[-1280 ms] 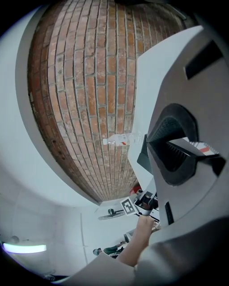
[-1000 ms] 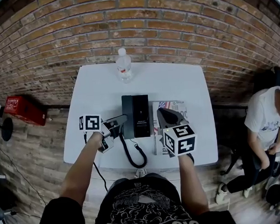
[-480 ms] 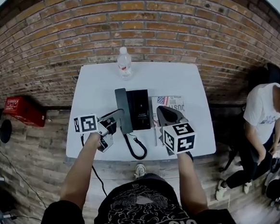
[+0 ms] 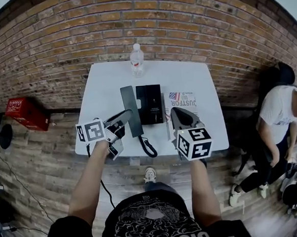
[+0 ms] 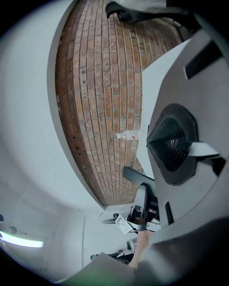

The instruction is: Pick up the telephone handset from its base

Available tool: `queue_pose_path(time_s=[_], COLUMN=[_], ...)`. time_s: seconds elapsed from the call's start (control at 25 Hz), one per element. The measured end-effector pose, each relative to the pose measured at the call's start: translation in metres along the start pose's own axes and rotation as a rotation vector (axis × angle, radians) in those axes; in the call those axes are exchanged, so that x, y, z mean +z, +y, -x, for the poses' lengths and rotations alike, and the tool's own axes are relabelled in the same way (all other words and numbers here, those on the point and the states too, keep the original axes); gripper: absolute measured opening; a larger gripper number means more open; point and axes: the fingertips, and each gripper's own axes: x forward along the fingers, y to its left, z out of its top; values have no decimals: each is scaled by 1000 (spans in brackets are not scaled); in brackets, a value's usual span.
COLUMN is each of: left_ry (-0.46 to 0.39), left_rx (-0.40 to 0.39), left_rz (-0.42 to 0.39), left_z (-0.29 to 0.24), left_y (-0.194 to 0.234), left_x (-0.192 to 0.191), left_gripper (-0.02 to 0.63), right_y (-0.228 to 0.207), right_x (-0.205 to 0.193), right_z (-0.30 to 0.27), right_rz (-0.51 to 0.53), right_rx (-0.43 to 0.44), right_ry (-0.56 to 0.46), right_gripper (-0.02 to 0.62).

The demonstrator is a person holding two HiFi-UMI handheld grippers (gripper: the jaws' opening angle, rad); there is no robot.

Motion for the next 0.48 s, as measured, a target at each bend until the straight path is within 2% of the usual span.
queue_pose_path(time_s=[0.28, 0.48], left_ry=[-48, -92], left_rx=[-1, 31], left_rz=[-42, -90], left_z=[31, 54], left_y=[-32, -51], left_x=[-11, -21], left_gripper=[75, 75], right_y=[25, 35], right_x=[1, 0], right_z=[39, 68], right_rz=[34, 48], right_rx=[-13, -31], right_ry=[-23, -44], right_gripper=[0, 0])
